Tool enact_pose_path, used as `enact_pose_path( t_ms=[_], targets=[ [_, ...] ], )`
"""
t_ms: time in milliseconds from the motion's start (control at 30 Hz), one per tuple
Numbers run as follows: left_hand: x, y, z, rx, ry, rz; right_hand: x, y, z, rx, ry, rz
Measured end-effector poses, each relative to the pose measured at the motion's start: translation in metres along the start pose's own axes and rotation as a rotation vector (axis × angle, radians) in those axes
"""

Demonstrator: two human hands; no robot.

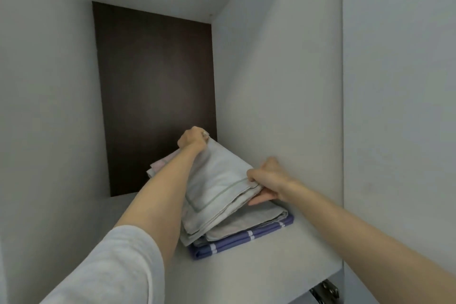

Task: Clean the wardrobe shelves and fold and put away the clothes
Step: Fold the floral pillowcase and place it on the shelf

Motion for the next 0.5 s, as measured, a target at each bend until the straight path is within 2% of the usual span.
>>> enact_pose_path(
  t_ms=[133, 300, 400, 433, 500],
  targets=[
    [0.002, -0.007, 0.046, -0.099, 0.046, 0.042, 0.01, -0.007, -0.007, -0.015, 0.452, -0.192],
    [-0.004, -0.013, 0.072, -0.282, 0.167, 0.037, 0.021, -0.011, -0.011, -0.042, 0.932, -0.217],
    [-0.013, -0.008, 0.079, -0.502, 0.008, 0.175, 0.031, -0.011, -0.012, -0.054, 1.095, -0.194],
    [-0.015, -0.005, 0.079, -0.531, -0.073, 0.233, 0.033, -0.009, -0.011, -0.066, 1.114, -0.183],
    [-0.022, -0.002, 0.077, -0.482, -0.192, 0.282, 0.035, -0.005, -0.011, -0.093, 1.129, -0.168]
  ],
)
Point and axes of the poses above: each hand's wrist, its own y-axis away from the middle knuckle, its own z-axis out of the palm, x = y × z, the point moved 1 cm from there along -y, towards the middle knuckle, and after that the axes turned 12 degrees about -z, right-handed, at the moved point
